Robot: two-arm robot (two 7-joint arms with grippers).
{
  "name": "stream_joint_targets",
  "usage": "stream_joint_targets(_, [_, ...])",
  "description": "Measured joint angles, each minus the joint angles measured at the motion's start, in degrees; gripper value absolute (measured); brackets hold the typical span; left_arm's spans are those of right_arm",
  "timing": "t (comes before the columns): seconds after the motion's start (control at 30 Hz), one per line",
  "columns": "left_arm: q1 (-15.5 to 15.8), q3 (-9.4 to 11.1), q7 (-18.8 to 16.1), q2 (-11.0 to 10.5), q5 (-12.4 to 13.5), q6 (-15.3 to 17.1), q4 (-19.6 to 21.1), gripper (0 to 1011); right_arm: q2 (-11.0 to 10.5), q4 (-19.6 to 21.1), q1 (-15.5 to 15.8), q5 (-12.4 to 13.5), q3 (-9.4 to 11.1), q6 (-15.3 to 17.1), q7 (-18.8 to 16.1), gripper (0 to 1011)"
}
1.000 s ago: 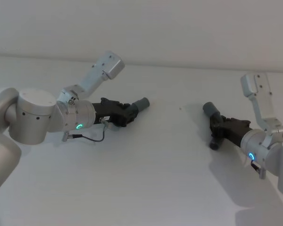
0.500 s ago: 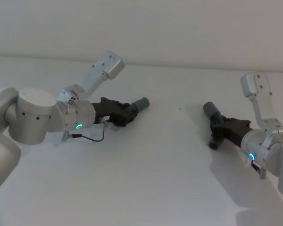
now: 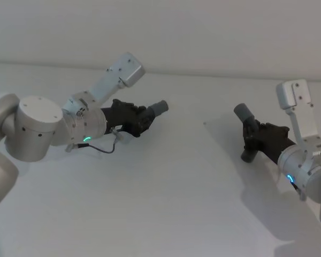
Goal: Use both hands to pick up one end of the pipe from the table, align the ends, and insert them.
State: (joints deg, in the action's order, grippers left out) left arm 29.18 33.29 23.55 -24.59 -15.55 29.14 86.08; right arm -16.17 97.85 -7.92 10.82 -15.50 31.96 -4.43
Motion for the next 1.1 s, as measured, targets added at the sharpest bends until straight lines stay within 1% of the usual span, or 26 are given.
stream_joint_targets(0.07, [0.13,0.35,-0.02,-0.39,0.71,-0.48,0.56,302,-0.56,0.24,0.27,-0.72,-0.19,-1.69,-0.16,192])
stream_joint_targets(0.17, [0.56,1.29,-0.03,-1.47,2.77,-1.8,1.88,302,-1.35,0.52,0.63,-1.83,-0.44,-4.33,-0.43,191])
stream_joint_targets(0.2, [0.56,1.29,-0.03,-1.47,2.77,-1.8,1.88,302,-1.62,0.6,0.74,-2.18,-0.52,-5.2,-0.53,191])
stream_joint_targets(0.23, [0.78,1.66,-0.03,-1.97,3.73,-2.42,2.38,302,-2.03,0.71,0.91,-2.68,-0.66,-6.43,-0.64,191])
stream_joint_targets(0.27, [0.85,1.83,-0.03,-2.11,4.01,-2.58,2.62,302,-2.29,0.78,1.03,-2.97,-0.74,-7.11,-0.69,191])
stream_joint_targets(0.3, [1.1,2.27,0.01,-2.61,5.02,-3.23,3.21,302,-2.49,0.84,1.11,-3.35,-0.8,-7.73,-0.73,191])
stream_joint_targets(0.33, [1.22,2.47,0.02,-2.84,5.43,-3.5,3.46,302,-2.7,0.89,1.2,-3.55,-0.87,-8.35,-0.78,191])
stream_joint_targets(0.37, [1.34,2.68,0.05,-3.06,6.03,-3.86,3.69,302,-3.12,0.96,1.37,-4.25,-1.0,-9.97,-0.89,191])
stream_joint_targets(0.43, [1.74,3.42,0.12,-3.8,7.43,-4.73,4.46,302,-3.61,1.05,1.56,-4.81,-1.14,-11.28,-0.97,191])
stream_joint_targets(0.53, [2.27,4.3,0.28,-4.67,9.5,-6.06,5.33,302,-4.66,1.16,1.97,-6.47,-1.46,-14.93,-1.03,190])
stream_joint_targets(0.57, [2.41,4.52,0.29,-4.9,9.83,-6.27,5.54,302,-4.93,1.16,2.08,-6.78,-1.5,-15.66,-1.04,190])
stream_joint_targets(0.6, [2.67,4.97,0.36,-5.33,11.02,-7.03,5.94,302,-4.93,1.16,2.08,-6.78,-1.5,-15.66,-1.04,190])
stream_joint_targets(0.63, [2.67,4.97,0.36,-5.33,11.02,-7.03,5.94,302,-5.33,1.17,2.23,-7.5,-1.62,-17.3,-1.04,190])
stream_joint_targets(0.67, [2.99,5.51,0.4,-5.82,12.21,-7.69,6.4,302,-5.78,1.17,2.39,-8.17,-1.72,-18.75,-1.03,190])
stream_joint_targets(0.77, [3.59,6.47,0.45,-6.7,14.27,-9.14,7.19,302,-6.56,1.12,2.66,-9.67,-1.91,-21.66,-0.99,189])
stream_joint_targets(0.8, [3.88,6.92,0.46,-7.12,15.33,-9.82,7.55,302,-6.76,1.09,2.71,-10.01,-1.95,-22.65,-0.94,189])
stream_joint_targets(0.87, [4.16,7.38,0.46,-7.51,16.58,-10.6,7.89,302,-7.2,0.98,2.84,-10.71,-2.03,-24.11,-0.82,189])
stream_joint_targets(0.9, [4.29,7.61,0.46,-7.69,17.11,-10.94,8.04,302,-7.57,0.87,2.95,-11.53,-2.11,-25.85,-0.68,189])
stream_joint_targets(0.97, [4.76,8.35,0.43,-8.35,18.92,-12.13,8.58,302,-7.92,0.74,3.04,-12.1,-2.17,-27.12,-0.57,188])
stream_joint_targets(1.0, [4.91,8.55,0.41,-8.55,19.45,-12.47,8.74,302,-8.16,0.65,3.11,-12.58,-2.2,-28.09,-0.46,188])
stream_joint_targets(1.03, [5.11,8.75,0.37,-8.81,20.0,-12.79,8.89,302,-8.5,0.5,3.19,-13.45,-2.27,-29.86,-0.22,188])
stream_joint_targets(1.07, [5.4,9.25,0.3,-9.18,21.29,-13.6,9.24,302,-8.68,0.43,3.22,-13.71,-2.3,-30.33,-0.16,188])
stream_joint_targets(1.1, [5.55,9.48,0.25,-9.37,21.85,-13.95,9.38,302,-8.91,0.32,3.27,-14.21,-2.34,-31.36,-0.04,188])
